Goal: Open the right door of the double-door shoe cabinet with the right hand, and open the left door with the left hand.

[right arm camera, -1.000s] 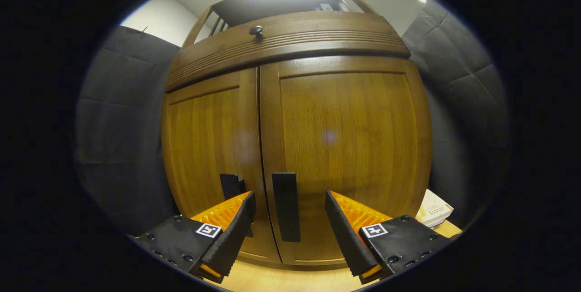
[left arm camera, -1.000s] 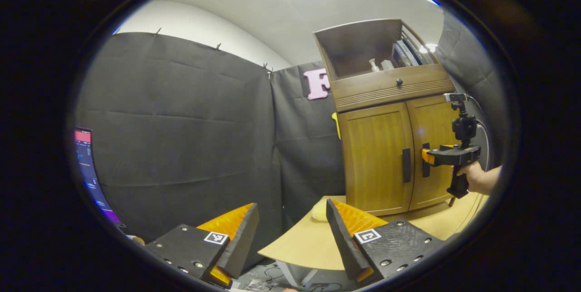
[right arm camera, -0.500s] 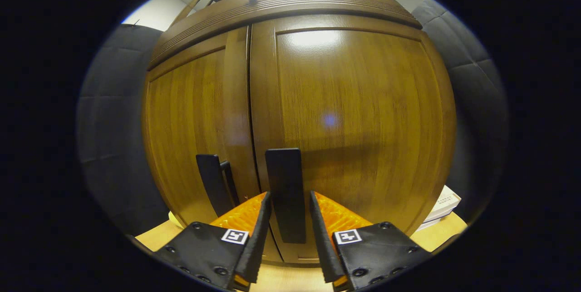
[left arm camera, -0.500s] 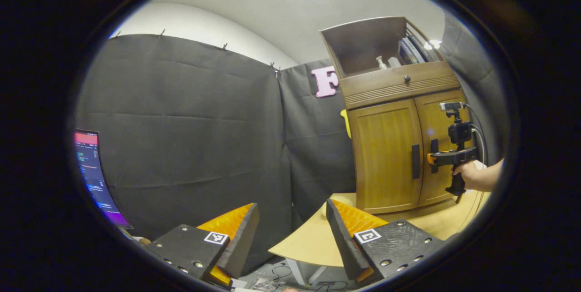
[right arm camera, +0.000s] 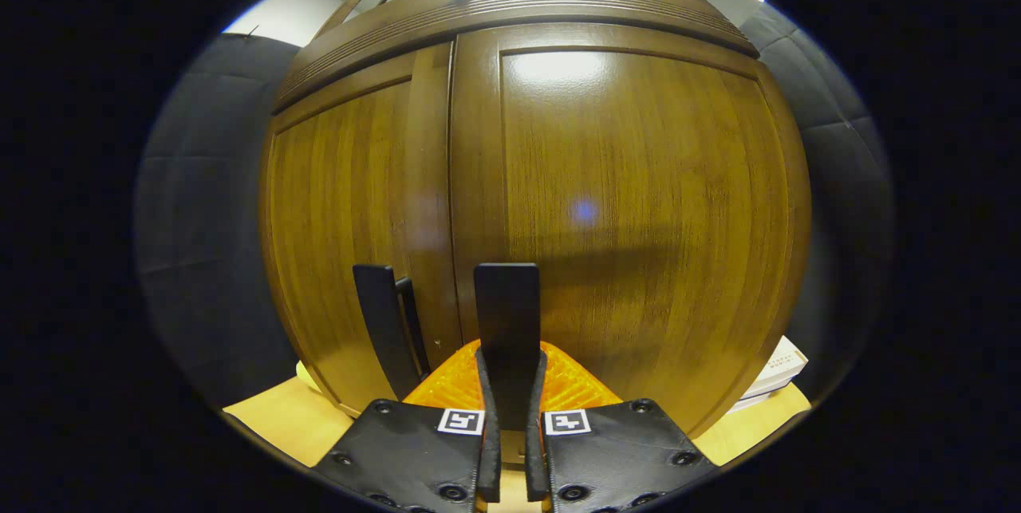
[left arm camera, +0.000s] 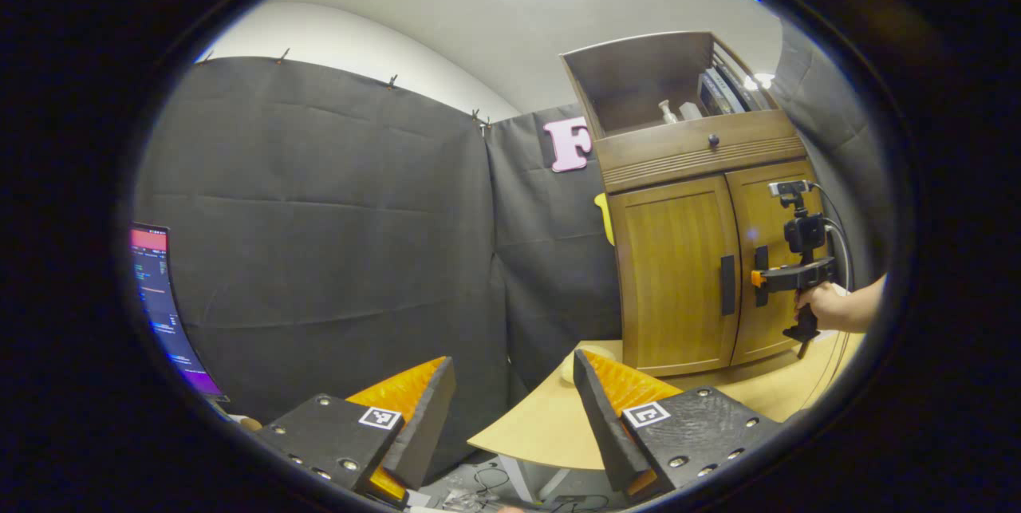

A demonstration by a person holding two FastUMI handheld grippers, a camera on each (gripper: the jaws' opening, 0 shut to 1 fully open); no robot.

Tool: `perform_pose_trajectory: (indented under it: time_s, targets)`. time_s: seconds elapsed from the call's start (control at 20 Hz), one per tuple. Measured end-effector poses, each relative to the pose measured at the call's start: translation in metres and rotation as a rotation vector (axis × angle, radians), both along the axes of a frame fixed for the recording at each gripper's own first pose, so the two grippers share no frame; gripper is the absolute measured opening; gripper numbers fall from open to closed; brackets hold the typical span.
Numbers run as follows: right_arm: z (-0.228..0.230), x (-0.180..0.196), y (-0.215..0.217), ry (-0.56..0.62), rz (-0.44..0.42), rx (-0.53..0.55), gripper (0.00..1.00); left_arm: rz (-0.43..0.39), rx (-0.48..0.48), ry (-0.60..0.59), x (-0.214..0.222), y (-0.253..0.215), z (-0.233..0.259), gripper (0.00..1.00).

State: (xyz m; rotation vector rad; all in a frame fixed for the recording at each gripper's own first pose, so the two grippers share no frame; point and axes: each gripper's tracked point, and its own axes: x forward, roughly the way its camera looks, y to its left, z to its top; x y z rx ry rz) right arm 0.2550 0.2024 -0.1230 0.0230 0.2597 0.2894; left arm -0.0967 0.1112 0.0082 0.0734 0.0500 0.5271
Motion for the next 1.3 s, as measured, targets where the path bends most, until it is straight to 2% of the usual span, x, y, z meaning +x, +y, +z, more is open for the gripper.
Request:
perform_pose_trajectory:
  time_s: [0.05,0.1,0.15,0.2,0.3,0.35,0.45,0.95,1.0,1.05,1.3]
  targets:
    - [0.001,-0.004,-0.002,0.006,0.007,0.002,0.1,-0.009,-0.003,-0.005,0.001,0.0,0.001,0.87]
    - [0.0,-0.009,-0.002,0.005,0.013,0.015,0.13,-0.018,-0.003,-0.008,0.002,0.0,0.0,0.83]
    - [0.001,-0.014,-0.003,0.008,0.024,0.019,0.1,-0.027,-0.003,-0.012,0.003,0.001,0.0,0.85]
    - [0.002,-0.019,-0.003,0.007,0.032,0.022,0.13,-0.037,-0.004,-0.015,0.004,0.002,0.0,0.87]
    - [0.004,-0.029,-0.006,0.006,0.049,0.028,0.13,-0.059,-0.012,-0.023,0.006,0.002,-0.002,0.87]
    - [0.005,-0.034,-0.007,0.007,0.056,0.034,0.1,-0.07,-0.016,-0.025,0.007,0.003,-0.003,0.87]
    - [0.007,-0.042,-0.011,0.009,0.073,0.044,0.13,-0.097,-0.02,-0.028,0.01,0.005,-0.004,0.87]
    - [0.014,-0.093,-0.039,0.028,0.138,0.06,0.13,-0.211,-0.038,-0.05,0.015,0.004,0.007,0.85]
    - [0.014,-0.098,-0.043,0.031,0.147,0.062,0.17,-0.224,-0.041,-0.052,0.016,0.002,0.007,0.87]
    - [0.015,-0.102,-0.047,0.033,0.154,0.066,0.13,-0.238,-0.045,-0.055,0.016,0.001,0.008,0.87]
    - [0.017,-0.123,-0.068,0.044,0.181,0.073,0.13,-0.305,-0.051,-0.061,0.013,0.002,0.019,0.87]
